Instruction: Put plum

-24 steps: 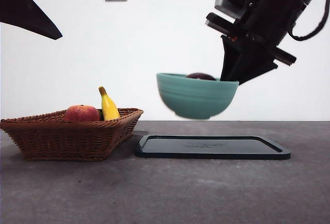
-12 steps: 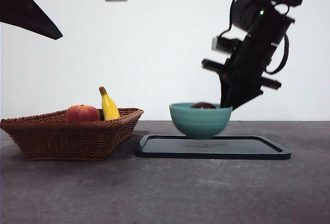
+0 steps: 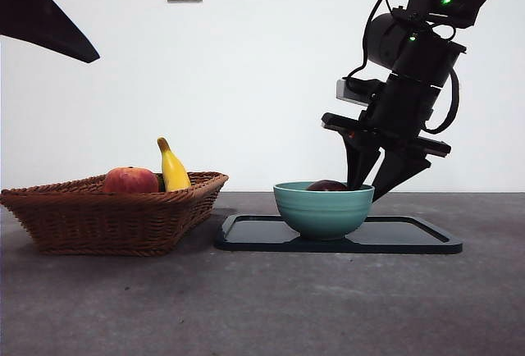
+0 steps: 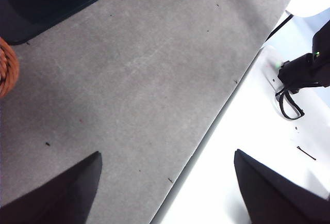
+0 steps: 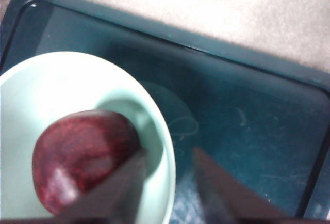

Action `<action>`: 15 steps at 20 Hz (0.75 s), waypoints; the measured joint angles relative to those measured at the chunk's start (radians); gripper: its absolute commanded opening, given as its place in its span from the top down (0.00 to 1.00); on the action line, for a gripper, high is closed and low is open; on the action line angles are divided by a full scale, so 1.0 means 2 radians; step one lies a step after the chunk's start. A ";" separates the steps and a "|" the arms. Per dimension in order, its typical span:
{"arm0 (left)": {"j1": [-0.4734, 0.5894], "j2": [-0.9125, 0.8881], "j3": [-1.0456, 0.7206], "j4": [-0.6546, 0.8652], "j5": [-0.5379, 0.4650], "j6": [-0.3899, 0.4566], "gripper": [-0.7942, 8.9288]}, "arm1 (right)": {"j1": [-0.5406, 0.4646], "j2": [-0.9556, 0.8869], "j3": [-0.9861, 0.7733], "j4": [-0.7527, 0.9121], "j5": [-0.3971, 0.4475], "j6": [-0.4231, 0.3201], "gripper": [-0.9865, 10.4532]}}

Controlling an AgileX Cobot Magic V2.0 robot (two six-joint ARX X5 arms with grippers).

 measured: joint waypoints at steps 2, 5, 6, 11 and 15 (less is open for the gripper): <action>0.000 0.000 0.000 0.000 0.000 0.000 0.50 | 0.000 0.000 0.000 0.000 0.000 0.000 0.74; 0.000 0.000 0.000 0.000 0.000 0.000 0.50 | -0.001 -0.004 0.000 -0.012 0.010 0.000 0.74; 0.000 0.000 0.000 0.000 0.000 0.000 0.50 | -0.003 -0.014 0.000 -0.017 0.021 0.000 0.74; 0.000 0.000 0.000 0.001 0.000 0.000 0.50 | -0.013 -0.147 0.001 -0.050 0.022 0.000 0.74; 0.000 0.000 0.000 0.002 0.000 0.000 0.50 | -0.001 -0.261 0.001 -0.100 -0.012 -0.003 0.74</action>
